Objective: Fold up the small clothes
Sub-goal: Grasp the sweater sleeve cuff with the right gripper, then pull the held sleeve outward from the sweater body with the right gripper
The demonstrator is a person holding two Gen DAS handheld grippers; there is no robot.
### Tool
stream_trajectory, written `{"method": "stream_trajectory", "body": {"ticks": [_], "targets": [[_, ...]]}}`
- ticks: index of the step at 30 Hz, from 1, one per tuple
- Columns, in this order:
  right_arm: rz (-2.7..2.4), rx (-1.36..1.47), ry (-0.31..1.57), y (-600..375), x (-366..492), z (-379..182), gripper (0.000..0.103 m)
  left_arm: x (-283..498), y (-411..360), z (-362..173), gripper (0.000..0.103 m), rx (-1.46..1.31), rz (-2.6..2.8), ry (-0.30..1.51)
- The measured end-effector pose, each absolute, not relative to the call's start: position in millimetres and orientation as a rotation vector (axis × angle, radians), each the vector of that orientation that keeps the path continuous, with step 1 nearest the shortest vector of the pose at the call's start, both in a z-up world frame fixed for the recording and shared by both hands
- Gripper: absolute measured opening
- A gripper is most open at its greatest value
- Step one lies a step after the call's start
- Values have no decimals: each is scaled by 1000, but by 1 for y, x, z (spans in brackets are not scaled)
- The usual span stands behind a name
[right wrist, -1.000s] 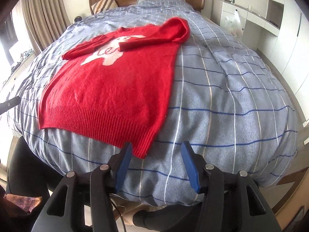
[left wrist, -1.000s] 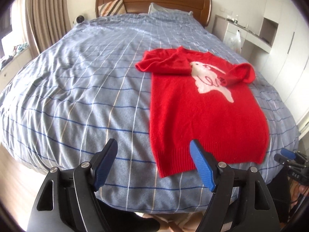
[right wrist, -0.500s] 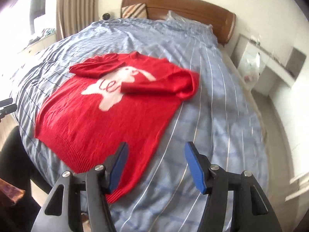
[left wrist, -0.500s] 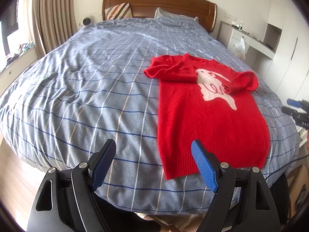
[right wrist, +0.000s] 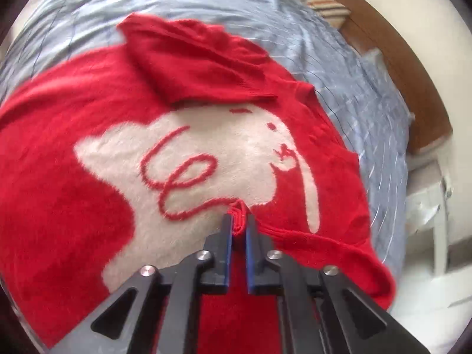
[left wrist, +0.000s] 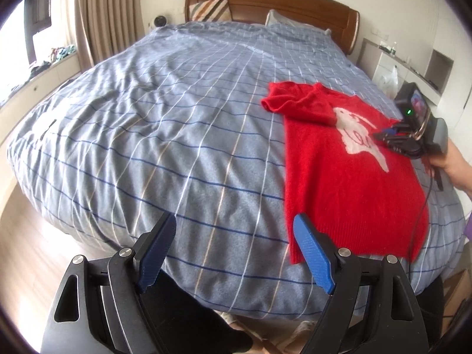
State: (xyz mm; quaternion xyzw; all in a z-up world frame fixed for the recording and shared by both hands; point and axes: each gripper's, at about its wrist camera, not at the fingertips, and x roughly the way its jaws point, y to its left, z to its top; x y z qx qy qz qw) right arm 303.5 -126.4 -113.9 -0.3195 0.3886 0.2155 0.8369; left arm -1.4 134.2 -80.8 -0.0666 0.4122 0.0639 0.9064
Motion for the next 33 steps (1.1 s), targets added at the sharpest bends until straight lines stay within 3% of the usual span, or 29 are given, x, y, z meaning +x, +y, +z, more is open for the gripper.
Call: {"method": "stream_trajectory", "body": {"ticks": [5,9,13,16,17,19,23,25,27,28,29,33], "targets": [[197,-77,712,-278,317,-37,7,-4,141,-90,84,-144,138,870],[-56,283,645,-428,295,-10,8,0,134,-92,84,-165,114,876],[-245,450,722,-516,265,-36,9,10,113,-91,83,-161,63,879],[-278,592,819,-549,243,-79,18,15,95,-86,84,-127,27,872],[-269,650,833,-556,234,-93,25,15,90,-83,84,-113,20,866],[-262,718,829,-570,214,-108,28,15,83,-77,84,-83,14,851],[-165,695,823,-574,198,-120,29,14,78,-73,84,-45,22,841],[-93,545,819,-561,197,-110,32,15,80,-74,84,-46,29,849],[-22,303,813,-537,196,-98,61,14,83,-74,84,-55,40,853],[19,196,817,-525,194,-96,67,14,83,-74,84,-59,43,855],[61,90,831,-515,192,-96,71,14,84,-75,84,-62,45,859],[60,-291,896,-480,202,-116,69,16,80,-80,84,-63,40,875]]}}
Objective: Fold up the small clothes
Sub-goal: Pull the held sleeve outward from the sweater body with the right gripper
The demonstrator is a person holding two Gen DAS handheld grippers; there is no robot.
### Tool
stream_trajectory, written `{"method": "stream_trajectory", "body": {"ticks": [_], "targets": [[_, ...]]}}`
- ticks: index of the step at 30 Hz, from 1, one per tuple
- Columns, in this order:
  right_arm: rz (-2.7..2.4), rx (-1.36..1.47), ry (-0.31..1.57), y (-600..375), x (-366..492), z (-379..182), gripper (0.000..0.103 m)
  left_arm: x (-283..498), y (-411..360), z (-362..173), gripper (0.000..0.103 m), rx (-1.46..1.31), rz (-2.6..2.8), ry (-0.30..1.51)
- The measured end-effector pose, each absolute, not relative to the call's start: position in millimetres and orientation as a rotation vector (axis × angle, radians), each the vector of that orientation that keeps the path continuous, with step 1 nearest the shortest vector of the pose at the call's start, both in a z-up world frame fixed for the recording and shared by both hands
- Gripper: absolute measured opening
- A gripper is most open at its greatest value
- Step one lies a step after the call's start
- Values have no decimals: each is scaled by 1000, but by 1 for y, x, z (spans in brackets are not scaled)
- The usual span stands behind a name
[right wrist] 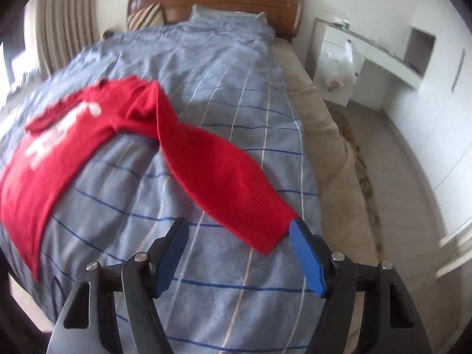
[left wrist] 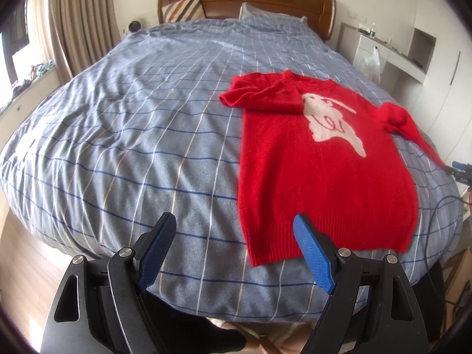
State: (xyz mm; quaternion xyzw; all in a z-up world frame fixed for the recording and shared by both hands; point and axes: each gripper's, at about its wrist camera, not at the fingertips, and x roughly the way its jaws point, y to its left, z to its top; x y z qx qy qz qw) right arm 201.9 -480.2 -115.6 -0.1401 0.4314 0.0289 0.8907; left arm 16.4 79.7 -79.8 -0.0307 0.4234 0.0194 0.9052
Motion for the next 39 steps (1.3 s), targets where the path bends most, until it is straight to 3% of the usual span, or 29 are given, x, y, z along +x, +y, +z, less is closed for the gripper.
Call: {"method": "stream_trajectory", "body": {"ticks": [1,5,6,10,13,16,18,25,29,31,33,34,35,39], "targets": [[39,-342,922,-478,210,-125,68,18,78,-82,84,-66,36,879],[57,-278,990,-485,226,-126,8,19,72,-85,84,-66,34,893],[88,-188,985,-491,226,-114,5,17,72,-83,84,-59,36,888],[239,429,952,-555,220,-59,5,13,76,-82,84,-17,58,884],[131,579,960,-600,220,-51,5,18,80,-85,84,-60,47,906],[-41,701,1015,-641,215,-84,7,21,78,-84,83,-105,31,903],[-149,705,1045,-650,204,-105,23,19,73,-81,84,-101,18,891],[15,1007,886,-635,151,-133,25,18,65,-81,84,-25,15,897],[-44,1124,905,-616,146,-155,49,25,64,-78,84,-75,6,899],[-89,1146,858,-615,149,-164,49,25,61,-76,84,-95,-6,892],[-96,1194,804,-616,154,-172,42,25,57,-76,84,-81,-12,891],[-96,1174,812,-615,157,-173,30,24,55,-76,84,-64,-12,890],[-138,1124,817,-614,156,-171,5,22,54,-76,84,-45,-6,887],[-280,1023,853,-613,142,-175,3,13,59,-75,84,-10,23,862]]}}
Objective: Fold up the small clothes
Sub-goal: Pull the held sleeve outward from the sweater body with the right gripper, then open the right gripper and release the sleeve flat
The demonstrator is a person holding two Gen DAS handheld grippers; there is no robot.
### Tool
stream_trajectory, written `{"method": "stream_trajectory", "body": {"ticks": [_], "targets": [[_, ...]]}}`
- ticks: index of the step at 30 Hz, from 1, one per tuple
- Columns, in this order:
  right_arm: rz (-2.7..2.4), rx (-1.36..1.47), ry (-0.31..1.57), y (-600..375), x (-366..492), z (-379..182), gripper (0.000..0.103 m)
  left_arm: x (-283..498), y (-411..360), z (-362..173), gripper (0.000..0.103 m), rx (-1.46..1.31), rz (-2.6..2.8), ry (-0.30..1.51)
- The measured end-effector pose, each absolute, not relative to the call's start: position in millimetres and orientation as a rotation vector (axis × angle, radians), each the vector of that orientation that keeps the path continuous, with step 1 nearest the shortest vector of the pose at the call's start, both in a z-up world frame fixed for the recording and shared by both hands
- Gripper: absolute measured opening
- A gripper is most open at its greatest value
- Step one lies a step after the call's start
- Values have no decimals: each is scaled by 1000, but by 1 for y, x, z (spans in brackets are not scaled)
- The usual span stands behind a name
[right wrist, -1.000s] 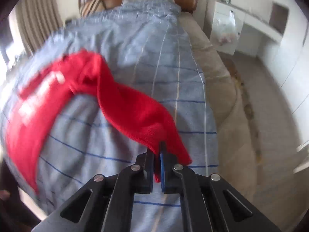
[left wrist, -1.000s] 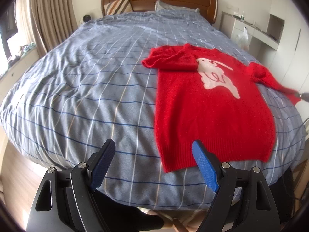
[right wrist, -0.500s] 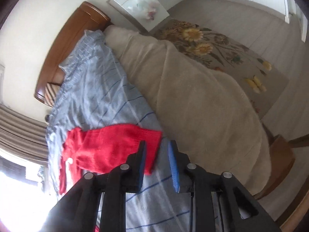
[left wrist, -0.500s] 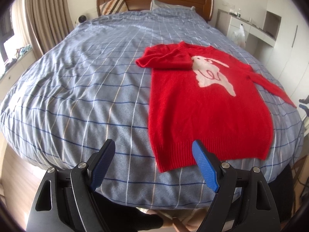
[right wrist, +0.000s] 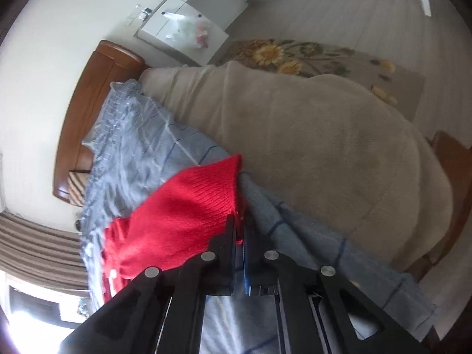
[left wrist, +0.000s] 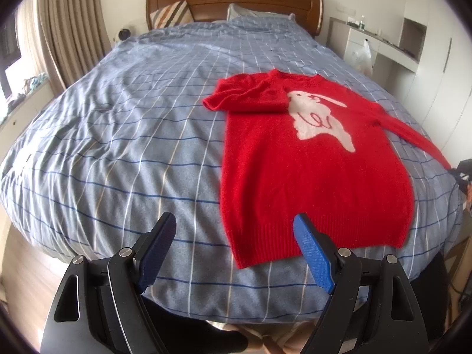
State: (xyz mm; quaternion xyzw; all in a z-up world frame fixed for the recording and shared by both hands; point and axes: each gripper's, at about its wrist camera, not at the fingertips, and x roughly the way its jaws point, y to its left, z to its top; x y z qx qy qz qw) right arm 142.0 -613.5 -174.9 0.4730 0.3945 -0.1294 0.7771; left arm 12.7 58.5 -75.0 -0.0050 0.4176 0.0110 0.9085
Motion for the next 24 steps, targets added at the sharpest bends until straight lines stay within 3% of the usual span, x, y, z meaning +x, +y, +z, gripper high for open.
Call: {"method": "stream_trajectory", "body": {"ticks": [5,7,8,9,11,24], "targets": [[-324,833,876,-597,147,-162,4,15,65,-88,84,-16,30,897],[-350,729,850,-587,140,-150,13,14,67,-87,84,-30,29,885],[-383,689,836,-582,134,-145,26,13,69,-86,87,-37,31,882],[-413,662,811,-578,128,-140,48,13,70,-86,90,-42,35,880],[-469,607,727,-563,104,-128,61,14,72,-88,92,-48,45,879],[-187,211,530,-387,36,-94,69,40,63,-73,95,93,81,825]]}}
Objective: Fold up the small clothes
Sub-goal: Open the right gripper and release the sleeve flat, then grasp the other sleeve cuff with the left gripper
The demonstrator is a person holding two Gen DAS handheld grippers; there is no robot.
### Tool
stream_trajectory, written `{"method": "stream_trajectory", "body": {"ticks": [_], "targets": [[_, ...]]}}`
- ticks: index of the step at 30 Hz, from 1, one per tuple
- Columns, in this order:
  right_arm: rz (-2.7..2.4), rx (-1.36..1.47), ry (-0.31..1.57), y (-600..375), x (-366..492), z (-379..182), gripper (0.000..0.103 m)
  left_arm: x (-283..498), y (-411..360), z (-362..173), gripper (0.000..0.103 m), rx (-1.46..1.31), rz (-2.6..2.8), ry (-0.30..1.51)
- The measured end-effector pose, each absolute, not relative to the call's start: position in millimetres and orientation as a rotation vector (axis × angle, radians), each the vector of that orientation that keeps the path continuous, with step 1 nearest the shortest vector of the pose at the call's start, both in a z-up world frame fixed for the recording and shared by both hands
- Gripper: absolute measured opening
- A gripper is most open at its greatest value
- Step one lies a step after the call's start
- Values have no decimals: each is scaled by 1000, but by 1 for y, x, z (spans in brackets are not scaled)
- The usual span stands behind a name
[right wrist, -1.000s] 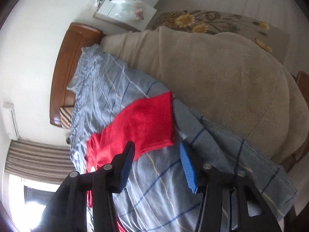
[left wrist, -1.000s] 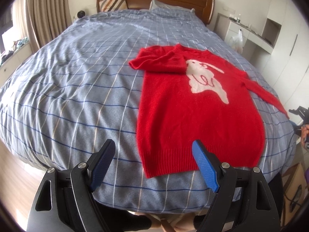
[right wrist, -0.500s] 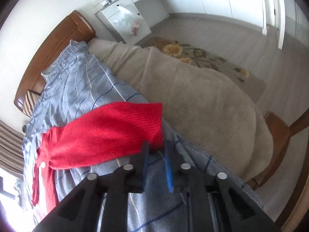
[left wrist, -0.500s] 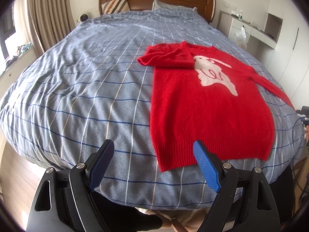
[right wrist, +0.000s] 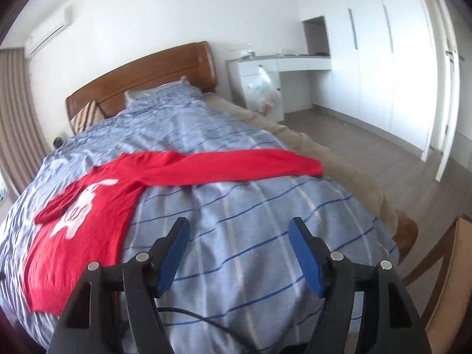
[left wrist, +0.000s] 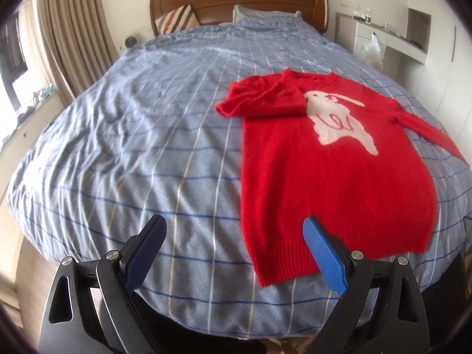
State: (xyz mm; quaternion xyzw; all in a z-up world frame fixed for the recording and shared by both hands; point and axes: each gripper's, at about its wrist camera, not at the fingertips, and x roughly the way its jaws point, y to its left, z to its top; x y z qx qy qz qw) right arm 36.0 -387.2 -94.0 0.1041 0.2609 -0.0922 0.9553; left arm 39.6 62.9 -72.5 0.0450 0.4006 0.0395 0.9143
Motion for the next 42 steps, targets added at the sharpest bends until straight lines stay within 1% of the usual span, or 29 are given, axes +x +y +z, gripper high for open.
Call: {"method": "stream_trajectory", "body": {"ticks": [3,6,10,14,15,17,22,27,30,31,33,34,35,38,40,42], "targets": [[-91,125,542,-351,37,-96,71,58,70,-49,97,131,73,766],[-27,103,562,-322,41,-104,71,90,79,-30,97,117,25,742],[10,130,600,-307,40,-118,71,160,81,-14,97,99,-77,781],[30,102,611,-292,32,-122,71,242,66,-9,94,50,-156,863],[33,90,612,-289,31,-123,71,260,59,-12,94,48,-187,891],[41,77,617,-286,29,-126,71,294,41,-22,85,63,-209,941],[53,84,663,-284,26,-139,71,356,11,-65,76,119,-168,1066],[66,75,681,-284,28,-141,71,387,5,-103,75,133,-123,1149],[71,69,697,-282,28,-145,71,397,5,-118,71,109,-116,1185],[72,66,702,-281,28,-146,71,400,5,-124,67,99,-117,1198],[73,58,712,-279,30,-148,71,403,5,-133,44,81,-123,1222],[74,56,715,-278,30,-149,71,403,4,-134,13,72,-131,1220],[75,53,717,-277,31,-149,71,402,3,-132,5,57,-144,1210],[79,40,715,-273,31,-150,71,385,10,-99,5,10,-156,1077],[87,32,709,-271,30,-149,71,369,37,-66,5,-93,-148,987],[94,18,699,-268,27,-148,71,349,81,-32,5,-202,-100,894]]}}
